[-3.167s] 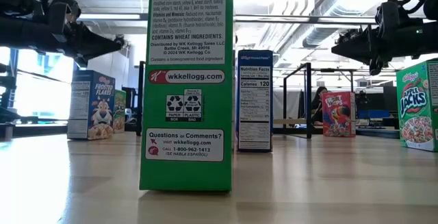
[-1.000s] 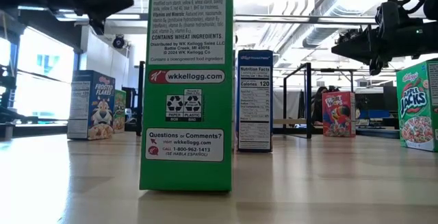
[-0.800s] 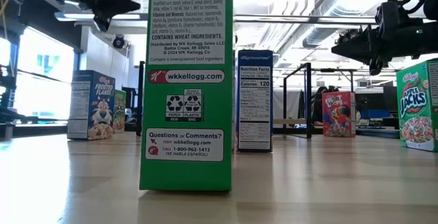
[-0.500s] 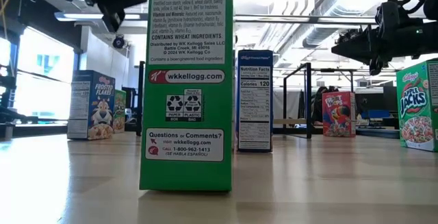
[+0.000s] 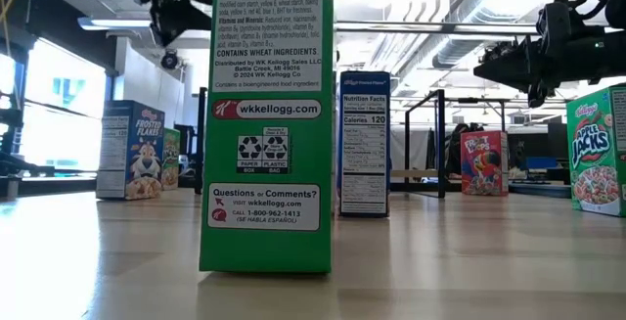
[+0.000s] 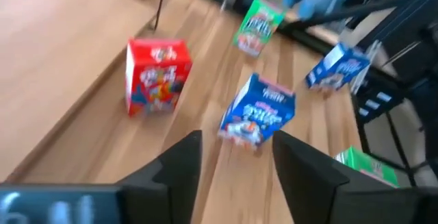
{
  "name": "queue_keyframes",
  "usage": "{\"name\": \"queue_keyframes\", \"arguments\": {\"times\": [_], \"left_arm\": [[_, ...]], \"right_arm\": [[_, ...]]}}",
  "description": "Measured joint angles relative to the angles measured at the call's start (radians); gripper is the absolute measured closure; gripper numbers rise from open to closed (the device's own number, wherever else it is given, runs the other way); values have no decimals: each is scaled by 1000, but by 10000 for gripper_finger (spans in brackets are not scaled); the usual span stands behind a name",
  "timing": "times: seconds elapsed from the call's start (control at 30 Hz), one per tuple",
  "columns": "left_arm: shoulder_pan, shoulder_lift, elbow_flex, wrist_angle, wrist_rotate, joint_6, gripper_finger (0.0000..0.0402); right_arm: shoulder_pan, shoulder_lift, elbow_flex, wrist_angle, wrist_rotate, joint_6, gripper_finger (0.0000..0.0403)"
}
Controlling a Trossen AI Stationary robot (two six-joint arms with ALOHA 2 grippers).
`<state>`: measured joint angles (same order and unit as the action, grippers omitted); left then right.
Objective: Stack cereal on shelf
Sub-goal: Put the top left blue cereal box on the shelf
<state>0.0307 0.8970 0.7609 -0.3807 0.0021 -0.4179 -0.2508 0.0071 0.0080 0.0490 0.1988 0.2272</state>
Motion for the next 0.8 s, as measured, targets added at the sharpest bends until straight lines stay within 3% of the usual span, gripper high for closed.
{"name": "queue_keyframes", "arguments": {"times": [0.23, 0.43, 0.6, 0.8], "left_arm": [[0, 111, 214, -387, -14, -138, 182], [0, 214, 327, -634, -38, -179, 167], [2, 268, 336, -669, 20, -198, 169], [3, 304, 336, -722, 12, -296, 168]], "right_arm": [[0, 0, 0, 0, 0, 0, 403], [0, 0, 0, 0, 0, 0, 403], [0, 0, 0, 0, 0, 0, 403], [0, 0, 0, 0, 0, 0, 403]]}}
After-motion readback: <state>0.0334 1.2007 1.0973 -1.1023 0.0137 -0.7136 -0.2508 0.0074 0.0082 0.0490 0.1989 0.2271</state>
